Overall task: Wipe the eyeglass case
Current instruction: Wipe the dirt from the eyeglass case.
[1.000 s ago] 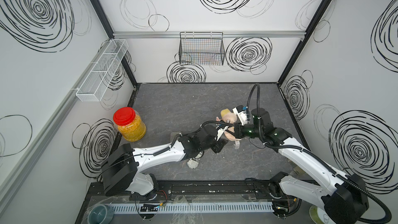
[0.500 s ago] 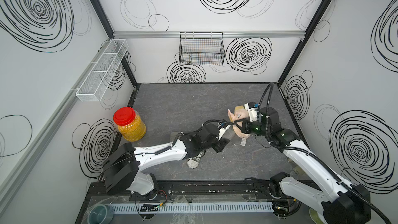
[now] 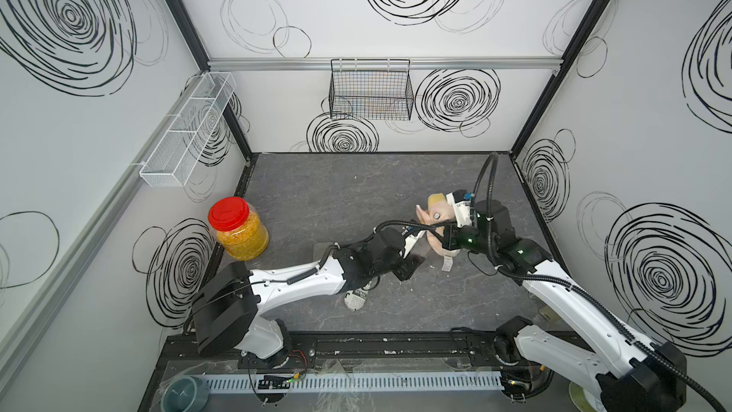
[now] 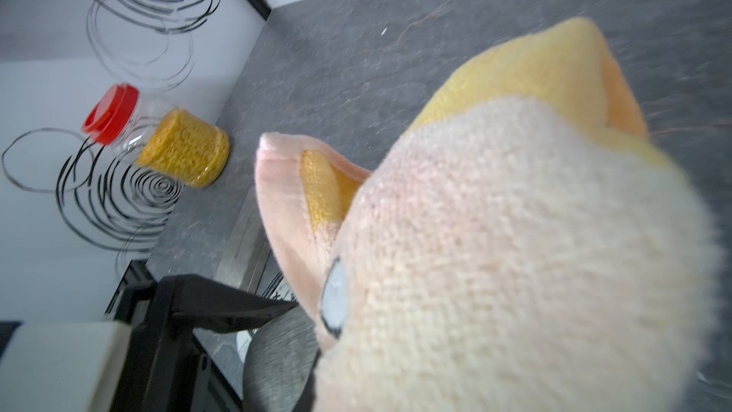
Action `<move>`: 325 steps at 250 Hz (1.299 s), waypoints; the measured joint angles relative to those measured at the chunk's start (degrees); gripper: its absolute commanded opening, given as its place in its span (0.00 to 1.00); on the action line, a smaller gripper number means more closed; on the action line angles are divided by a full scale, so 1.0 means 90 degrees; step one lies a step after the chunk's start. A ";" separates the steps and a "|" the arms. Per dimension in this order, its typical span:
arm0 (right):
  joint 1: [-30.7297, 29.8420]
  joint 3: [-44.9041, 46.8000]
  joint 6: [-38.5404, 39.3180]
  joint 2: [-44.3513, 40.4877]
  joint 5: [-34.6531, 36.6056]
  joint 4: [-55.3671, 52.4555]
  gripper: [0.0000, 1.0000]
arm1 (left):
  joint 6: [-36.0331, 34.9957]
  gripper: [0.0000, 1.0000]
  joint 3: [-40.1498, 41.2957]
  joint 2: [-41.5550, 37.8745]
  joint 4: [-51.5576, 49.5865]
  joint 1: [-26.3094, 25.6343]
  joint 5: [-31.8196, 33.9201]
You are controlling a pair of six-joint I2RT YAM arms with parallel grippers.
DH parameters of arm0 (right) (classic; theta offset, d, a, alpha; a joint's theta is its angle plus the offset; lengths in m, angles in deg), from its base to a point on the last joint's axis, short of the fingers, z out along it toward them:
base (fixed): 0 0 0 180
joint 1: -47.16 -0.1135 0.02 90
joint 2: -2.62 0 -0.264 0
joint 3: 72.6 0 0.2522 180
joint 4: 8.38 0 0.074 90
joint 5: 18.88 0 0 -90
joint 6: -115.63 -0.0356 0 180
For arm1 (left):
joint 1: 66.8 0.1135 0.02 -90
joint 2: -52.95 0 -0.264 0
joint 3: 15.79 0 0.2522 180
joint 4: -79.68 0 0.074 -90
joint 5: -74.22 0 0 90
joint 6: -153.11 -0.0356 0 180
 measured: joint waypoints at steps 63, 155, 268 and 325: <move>-0.0906 0.0005 0.0112 0.0180 0.0255 0.0199 0.00 | 0.0104 0.54 0.0279 -0.0328 -0.0034 0.0036 0.0012; -0.0576 -0.0194 0.0141 0.0413 0.0495 0.0287 0.00 | 0.0165 0.54 0.0425 -0.0607 -0.0126 0.0109 0.0056; -0.1188 -0.0335 0.0372 0.0801 -0.0109 0.0342 0.00 | 0.0240 0.54 0.0476 -0.0641 -0.0121 0.0136 0.0007; -0.0177 -0.0432 0.0163 0.0792 0.0573 0.0112 0.01 | 0.0272 0.54 0.0583 -0.0704 -0.0080 0.0153 -0.0109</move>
